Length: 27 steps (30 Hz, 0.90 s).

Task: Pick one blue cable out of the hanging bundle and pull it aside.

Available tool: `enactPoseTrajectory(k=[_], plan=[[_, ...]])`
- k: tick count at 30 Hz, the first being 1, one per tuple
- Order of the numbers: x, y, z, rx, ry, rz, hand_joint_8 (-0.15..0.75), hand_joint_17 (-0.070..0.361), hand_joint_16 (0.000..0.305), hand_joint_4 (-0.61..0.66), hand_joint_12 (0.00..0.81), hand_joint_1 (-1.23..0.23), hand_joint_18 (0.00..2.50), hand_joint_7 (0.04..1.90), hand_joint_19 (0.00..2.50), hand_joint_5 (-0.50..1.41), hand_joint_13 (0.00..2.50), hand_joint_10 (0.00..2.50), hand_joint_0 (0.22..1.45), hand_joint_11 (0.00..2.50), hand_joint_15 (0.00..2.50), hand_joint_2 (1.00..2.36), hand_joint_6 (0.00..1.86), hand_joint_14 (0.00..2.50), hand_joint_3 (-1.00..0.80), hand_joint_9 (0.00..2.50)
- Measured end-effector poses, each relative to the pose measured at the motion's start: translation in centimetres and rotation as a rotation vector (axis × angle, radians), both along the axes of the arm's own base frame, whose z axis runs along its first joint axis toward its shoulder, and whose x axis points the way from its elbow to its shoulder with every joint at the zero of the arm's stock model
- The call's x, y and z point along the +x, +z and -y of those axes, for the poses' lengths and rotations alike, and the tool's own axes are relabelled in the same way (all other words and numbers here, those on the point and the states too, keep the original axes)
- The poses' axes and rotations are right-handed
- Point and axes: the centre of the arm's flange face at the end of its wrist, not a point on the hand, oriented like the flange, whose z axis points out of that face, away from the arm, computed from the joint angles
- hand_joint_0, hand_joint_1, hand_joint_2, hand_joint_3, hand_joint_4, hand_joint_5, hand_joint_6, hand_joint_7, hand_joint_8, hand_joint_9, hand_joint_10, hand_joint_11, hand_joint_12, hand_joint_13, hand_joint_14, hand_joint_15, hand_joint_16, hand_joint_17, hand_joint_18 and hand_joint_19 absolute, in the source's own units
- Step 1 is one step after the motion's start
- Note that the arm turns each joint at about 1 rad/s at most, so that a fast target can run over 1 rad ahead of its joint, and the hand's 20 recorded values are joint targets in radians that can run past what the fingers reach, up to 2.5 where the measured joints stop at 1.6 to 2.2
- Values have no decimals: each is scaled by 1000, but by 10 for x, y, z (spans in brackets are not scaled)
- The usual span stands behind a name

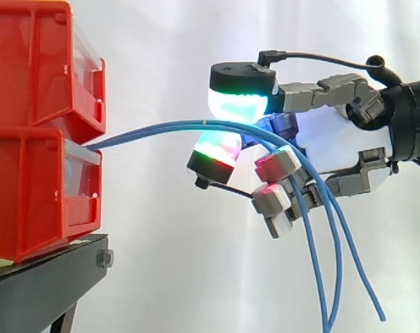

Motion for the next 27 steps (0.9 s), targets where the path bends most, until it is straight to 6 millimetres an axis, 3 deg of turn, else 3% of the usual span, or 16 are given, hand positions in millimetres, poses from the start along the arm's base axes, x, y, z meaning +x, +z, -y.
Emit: enactPoseTrajectory(k=[14, 20, 27], plan=[[0, 0, -1, 0, -2, -1, 318, 94, 42, 29, 339, -847, 790, 1075, 758, -145, 1021, 23, 662, 879, 857, 1020, 930, 29, -196, 1248], [0, 0, -1, 1, -1, -1, 293, 92, 41, -24, 334, -828, 776, 1122, 755, -142, 1014, 22, 652, 852, 851, 1025, 930, 28, -141, 1253], [-1, -1, 0, 0, 0, -6, 235, 83, 37, -77, 325, -838, 620, 1149, 640, -125, 836, 17, 629, 558, 611, 1023, 922, 22, -72, 1042]])
